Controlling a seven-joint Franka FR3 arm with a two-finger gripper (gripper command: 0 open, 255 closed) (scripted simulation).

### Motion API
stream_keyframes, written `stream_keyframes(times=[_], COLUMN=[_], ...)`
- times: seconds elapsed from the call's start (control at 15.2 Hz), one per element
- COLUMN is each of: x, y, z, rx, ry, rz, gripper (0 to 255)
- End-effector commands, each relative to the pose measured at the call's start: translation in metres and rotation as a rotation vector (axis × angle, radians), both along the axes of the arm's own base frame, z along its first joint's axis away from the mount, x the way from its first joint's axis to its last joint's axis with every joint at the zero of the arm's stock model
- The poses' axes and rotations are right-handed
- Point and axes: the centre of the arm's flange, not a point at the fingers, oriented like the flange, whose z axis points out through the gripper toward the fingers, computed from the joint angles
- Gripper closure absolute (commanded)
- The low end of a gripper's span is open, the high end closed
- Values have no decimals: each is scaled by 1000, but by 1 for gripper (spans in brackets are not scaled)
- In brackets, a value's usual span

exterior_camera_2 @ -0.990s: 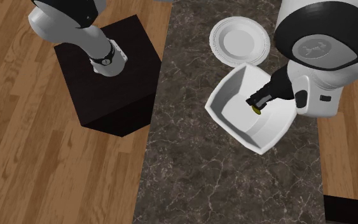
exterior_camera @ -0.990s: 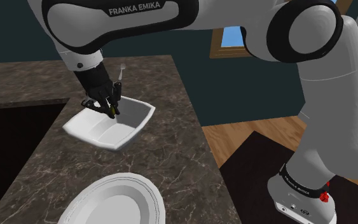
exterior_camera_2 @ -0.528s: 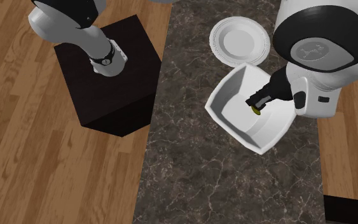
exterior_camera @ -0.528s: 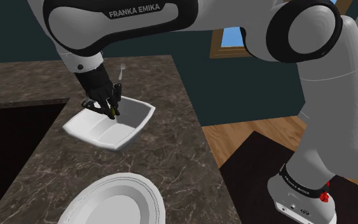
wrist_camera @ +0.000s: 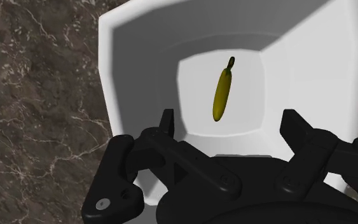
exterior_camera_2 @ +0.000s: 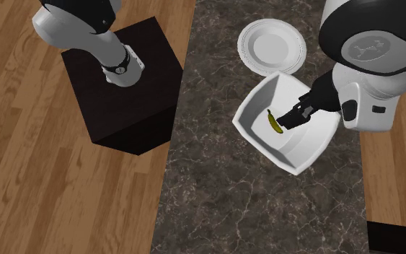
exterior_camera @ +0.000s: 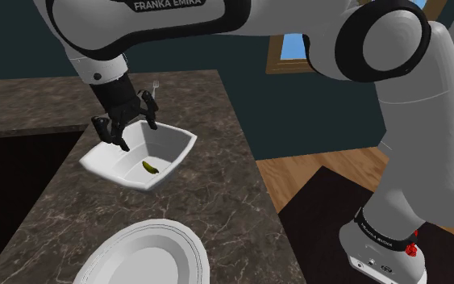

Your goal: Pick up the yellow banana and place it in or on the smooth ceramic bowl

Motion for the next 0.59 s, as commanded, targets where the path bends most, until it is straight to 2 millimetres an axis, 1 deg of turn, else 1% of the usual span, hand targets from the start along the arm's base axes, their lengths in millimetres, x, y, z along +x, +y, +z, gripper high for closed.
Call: stream_keyframes(times=[0.0,0.07,0.53], x=[3,4,4], y=[4,5,5], z=[22,33,33], rx=[-1,-1,-1], ry=[1,1,1], rz=[0,0,0], gripper=[0,0,0])
